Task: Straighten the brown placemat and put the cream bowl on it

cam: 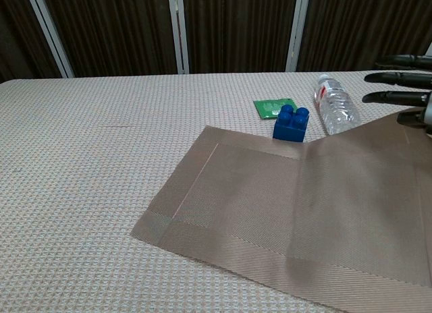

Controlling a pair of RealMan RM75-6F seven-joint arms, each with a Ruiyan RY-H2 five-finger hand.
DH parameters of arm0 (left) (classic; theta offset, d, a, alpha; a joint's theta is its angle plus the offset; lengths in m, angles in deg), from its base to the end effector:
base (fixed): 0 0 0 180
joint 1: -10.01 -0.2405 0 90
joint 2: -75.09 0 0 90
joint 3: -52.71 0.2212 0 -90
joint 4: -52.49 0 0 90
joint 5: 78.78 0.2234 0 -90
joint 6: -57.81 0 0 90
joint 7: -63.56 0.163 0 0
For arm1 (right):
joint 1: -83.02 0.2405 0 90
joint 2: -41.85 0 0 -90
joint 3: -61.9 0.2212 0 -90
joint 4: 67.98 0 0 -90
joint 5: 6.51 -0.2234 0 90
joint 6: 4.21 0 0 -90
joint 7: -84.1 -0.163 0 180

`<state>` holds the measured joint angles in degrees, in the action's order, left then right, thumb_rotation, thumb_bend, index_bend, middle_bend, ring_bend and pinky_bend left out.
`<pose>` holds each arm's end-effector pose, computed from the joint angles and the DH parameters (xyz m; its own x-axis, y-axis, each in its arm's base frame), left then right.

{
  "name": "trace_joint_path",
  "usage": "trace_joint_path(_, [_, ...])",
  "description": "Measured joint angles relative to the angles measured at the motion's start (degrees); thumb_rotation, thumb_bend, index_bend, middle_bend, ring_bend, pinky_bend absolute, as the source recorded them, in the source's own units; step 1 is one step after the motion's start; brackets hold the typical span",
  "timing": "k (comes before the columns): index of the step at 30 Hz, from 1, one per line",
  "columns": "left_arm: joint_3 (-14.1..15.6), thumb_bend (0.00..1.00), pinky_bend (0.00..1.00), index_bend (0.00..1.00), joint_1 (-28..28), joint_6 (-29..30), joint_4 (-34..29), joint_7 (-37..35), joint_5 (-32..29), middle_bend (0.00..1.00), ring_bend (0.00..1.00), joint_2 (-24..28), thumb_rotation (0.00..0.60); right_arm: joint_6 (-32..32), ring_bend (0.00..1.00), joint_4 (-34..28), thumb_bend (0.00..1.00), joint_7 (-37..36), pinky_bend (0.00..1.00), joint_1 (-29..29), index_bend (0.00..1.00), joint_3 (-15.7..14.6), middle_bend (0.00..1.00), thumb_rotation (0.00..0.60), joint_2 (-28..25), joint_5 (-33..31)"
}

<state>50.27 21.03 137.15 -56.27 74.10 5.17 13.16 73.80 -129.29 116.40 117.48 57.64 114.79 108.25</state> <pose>-0.2125 0.2142 0.1033 0.3449 0.0946 0.9339 0.9354 -0.1172 -0.3336 -0.2194 -0.3025 0.0684 0.7936 0.5812 0.1801 0.1756 -0.5021 0.8468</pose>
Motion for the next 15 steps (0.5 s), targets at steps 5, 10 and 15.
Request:
trace_joint_path(5, [-0.08,0.00,0.00,0.00,0.28,-0.67,0.68,0.20,-0.83,0.00,0.00,-0.33,0.600,-2.62,0.00,1.16,0.14,3.59,0.00,2.98,0.27,2.00,0.06,0.600,0.51,0.63])
trace_joint_path(10, [-0.07,0.00,0.00,0.00,0.26,-0.71,0.91,-0.21,-0.85,0.00,0.00,-0.16,0.600,-1.58,0.00,1.95,0.00,5.32,0.00,2.31,0.00,3.11,0.00,0.600,1.21,-0.46])
trace_joint_path(15, [0.23,0.00,0.00,0.00,0.29,-0.87,1.30,-0.51,-0.27,0.00,0.00,-0.08,0.600,2.45,0.00,-0.98,0.00,4.17,0.00,-2.02,0.00,5.22,0.00,0.600,1.58,-6.48])
